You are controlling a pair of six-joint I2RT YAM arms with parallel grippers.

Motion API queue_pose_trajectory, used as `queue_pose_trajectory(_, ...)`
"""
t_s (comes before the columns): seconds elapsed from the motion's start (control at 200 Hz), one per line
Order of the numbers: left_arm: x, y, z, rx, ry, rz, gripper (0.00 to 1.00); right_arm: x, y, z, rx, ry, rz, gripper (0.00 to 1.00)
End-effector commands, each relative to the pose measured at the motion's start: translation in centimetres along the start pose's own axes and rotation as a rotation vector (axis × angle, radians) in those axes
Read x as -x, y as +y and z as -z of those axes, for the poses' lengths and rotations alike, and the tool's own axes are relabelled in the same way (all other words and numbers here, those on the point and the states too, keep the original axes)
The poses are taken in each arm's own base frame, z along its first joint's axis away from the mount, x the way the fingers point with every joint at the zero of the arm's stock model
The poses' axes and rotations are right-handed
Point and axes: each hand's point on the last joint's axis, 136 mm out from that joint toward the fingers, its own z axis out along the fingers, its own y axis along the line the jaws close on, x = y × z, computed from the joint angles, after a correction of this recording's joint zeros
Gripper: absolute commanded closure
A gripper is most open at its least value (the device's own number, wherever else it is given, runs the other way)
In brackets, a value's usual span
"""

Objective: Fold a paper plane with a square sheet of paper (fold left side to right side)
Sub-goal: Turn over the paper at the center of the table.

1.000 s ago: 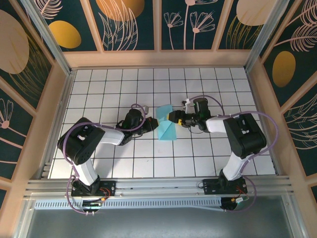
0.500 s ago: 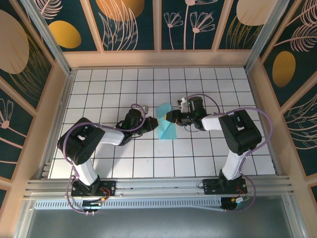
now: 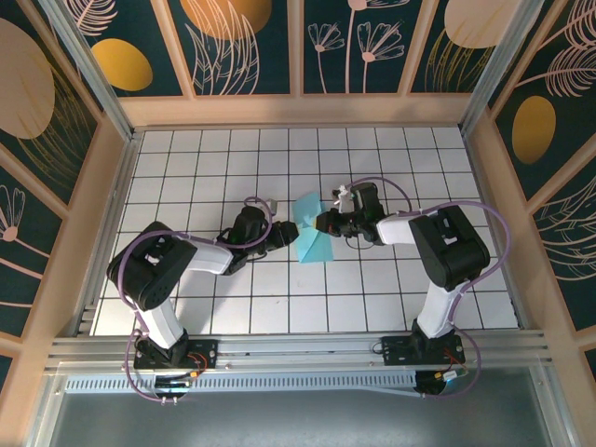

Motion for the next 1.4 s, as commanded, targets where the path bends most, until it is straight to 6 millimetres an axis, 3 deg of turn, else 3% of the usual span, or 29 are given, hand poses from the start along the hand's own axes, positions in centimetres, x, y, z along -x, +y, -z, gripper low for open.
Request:
queue_pose_trajectory(0.0,2.0,-1.4,1.7,-0.013,-0.077,-0.024,0.66,1.9,1.9,0.9,0.013,-0.051,0.068,1.00)
queue_pose_trajectory(0.25,4.8,-4.3,5.8,-0.016,-0.205,-0.061,0.40,5.4,6.0,5.1,0.116,-0.182,0.151,1.00)
queue_pose_trajectory(0.45,7.1,-8.4,10.1,-0.121,-0.320,-0.105,0.09,8.9,11.6,12.4,0.325,-0.359,0.216,1.00)
queue_pose_trajectory(0.54,7.6,-11.1,11.9,-0.237,-0.338,-0.132,0.01,9.9,14.1,15.5,0.407,-0.413,0.246,1.00)
queue_pose_trajectory(0.701,6.8,-18.0,15.9,-0.586,-0.328,-0.219,0.01,9.8,18.4,19.3,0.565,-0.437,0.312,1.00)
queue_pose_trajectory(0.761,6.7,-19.7,17.2,-0.679,-0.328,-0.240,0.01,9.6,19.5,20.0,0.609,-0.422,0.319,1.00)
queue_pose_trajectory(0.876,6.8,-21.4,18.1,-0.735,-0.323,-0.266,0.01,9.2,21.3,21.1,0.678,-0.403,0.326,1.00)
queue_pose_trajectory(1.121,7.3,-21.6,16.7,-0.725,-0.292,-0.243,0.01,8.6,23.4,21.1,0.730,-0.358,0.324,1.00)
queue_pose_trajectory(1.391,7.2,-23.2,15.7,-0.807,-0.220,-0.227,0.01,7.7,24.9,20.1,0.753,-0.317,0.337,1.00)
